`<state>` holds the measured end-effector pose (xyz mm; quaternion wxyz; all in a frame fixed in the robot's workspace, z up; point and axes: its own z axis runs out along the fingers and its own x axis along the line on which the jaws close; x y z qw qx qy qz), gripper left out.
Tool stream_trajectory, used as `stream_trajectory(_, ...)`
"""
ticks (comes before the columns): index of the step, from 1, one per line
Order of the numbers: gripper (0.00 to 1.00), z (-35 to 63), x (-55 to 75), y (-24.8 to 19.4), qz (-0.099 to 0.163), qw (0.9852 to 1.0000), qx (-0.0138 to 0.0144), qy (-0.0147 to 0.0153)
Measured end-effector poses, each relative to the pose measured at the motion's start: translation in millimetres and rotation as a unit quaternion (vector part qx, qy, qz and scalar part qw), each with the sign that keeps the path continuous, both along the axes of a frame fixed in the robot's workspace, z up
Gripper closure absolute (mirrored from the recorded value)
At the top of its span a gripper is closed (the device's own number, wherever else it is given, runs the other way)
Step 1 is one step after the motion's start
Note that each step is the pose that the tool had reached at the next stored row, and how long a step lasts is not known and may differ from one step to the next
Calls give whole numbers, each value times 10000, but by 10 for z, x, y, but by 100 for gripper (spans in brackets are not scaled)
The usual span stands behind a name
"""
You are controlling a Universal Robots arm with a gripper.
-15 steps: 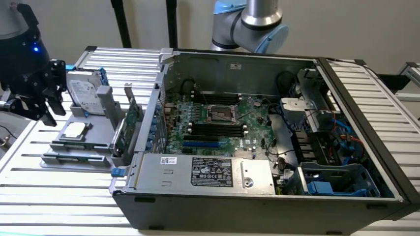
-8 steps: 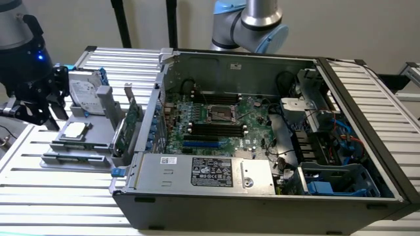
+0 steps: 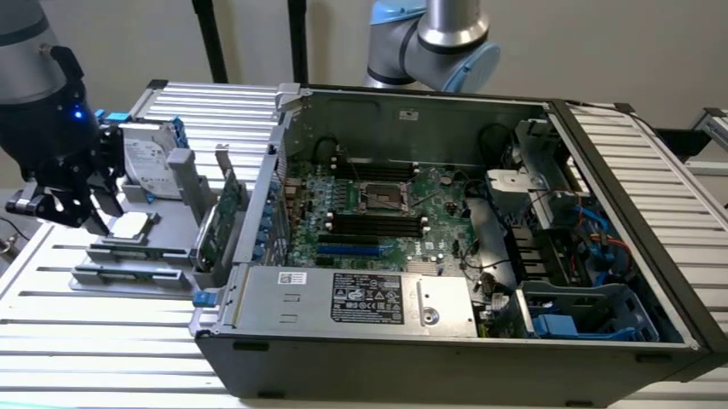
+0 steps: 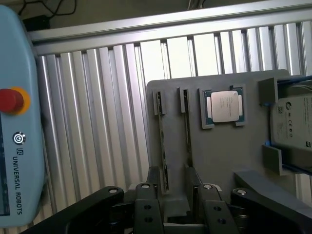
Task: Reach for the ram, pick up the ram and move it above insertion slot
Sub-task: 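Pick up the ram and move it above insertion slot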
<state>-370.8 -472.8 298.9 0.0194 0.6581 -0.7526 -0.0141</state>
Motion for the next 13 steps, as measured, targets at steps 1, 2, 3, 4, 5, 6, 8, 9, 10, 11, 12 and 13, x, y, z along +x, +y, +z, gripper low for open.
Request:
stream_trajectory(1,64,-20,0,-1,0,10000,0,0)
stream_trajectory(2,64,-38,0,-2,0,10000,0,0)
stream_trajectory(3,64,-56,0,-2,0,10000,0,0)
stream_trajectory(4,64,-74,0,-3,0,10000,0,0)
stream_trajectory(5,64,-92,0,-4,0,10000,0,0)
stream_trajectory(6,64,-110,0,-4,0,10000,0,0)
stream_trajectory(8,64,-147,0,-5,0,10000,0,-1)
stream_trajectory(9,64,-165,0,-6,0,10000,0,0)
stream_trajectory(10,64,-184,0,-7,0,10000,0,0)
stream_trajectory(11,64,-202,0,-8,0,10000,0,0)
stream_trajectory(12,64,-220,0,-9,0,10000,0,0)
stream_trajectory(13,64,-237,0,-10,0,10000,0,0)
